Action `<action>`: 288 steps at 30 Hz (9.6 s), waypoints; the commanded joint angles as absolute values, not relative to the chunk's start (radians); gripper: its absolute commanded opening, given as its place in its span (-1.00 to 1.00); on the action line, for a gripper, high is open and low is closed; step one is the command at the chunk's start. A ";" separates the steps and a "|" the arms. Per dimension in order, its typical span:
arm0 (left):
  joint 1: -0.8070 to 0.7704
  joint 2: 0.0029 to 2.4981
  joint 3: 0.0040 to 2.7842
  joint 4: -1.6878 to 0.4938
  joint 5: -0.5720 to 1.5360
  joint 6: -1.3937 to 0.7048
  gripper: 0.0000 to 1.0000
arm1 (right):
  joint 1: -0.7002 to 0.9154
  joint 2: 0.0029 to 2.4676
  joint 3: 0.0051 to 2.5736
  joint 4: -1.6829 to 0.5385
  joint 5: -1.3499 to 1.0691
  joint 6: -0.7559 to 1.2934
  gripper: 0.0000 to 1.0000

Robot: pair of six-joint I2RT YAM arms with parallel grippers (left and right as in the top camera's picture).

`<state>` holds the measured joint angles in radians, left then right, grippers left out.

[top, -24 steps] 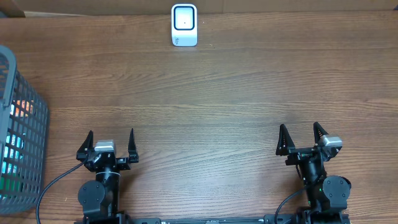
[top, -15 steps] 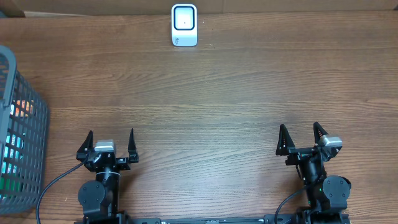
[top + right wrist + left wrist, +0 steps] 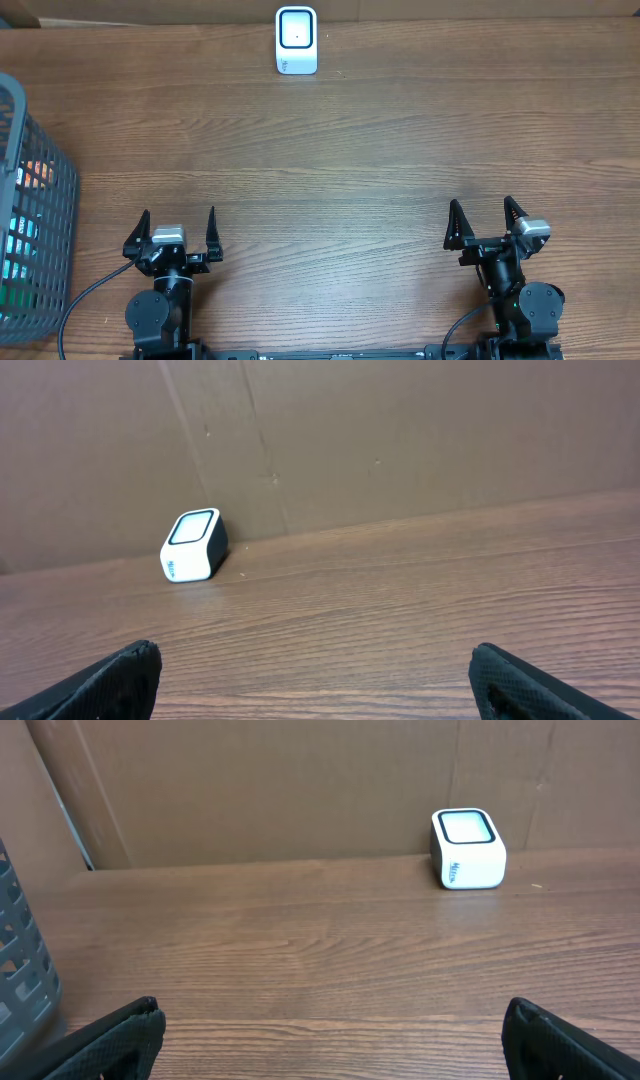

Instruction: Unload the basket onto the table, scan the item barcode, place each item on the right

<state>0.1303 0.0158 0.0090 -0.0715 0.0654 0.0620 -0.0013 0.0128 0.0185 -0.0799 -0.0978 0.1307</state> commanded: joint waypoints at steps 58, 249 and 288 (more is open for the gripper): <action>0.124 0.004 0.005 -0.075 0.052 0.065 0.99 | -0.009 0.003 0.008 -0.076 -0.099 0.130 1.00; 1.113 2.080 1.736 -0.838 -0.151 0.480 0.85 | -0.009 0.005 0.008 -0.084 -0.009 0.126 1.00; 0.968 2.394 1.736 -0.645 0.120 0.440 0.59 | -0.009 0.005 0.008 -0.084 -0.009 0.126 1.00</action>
<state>0.9821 2.2581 1.7630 -0.6254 0.1307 0.4667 -0.0013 0.0113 0.0185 -0.0898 -0.0181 0.1299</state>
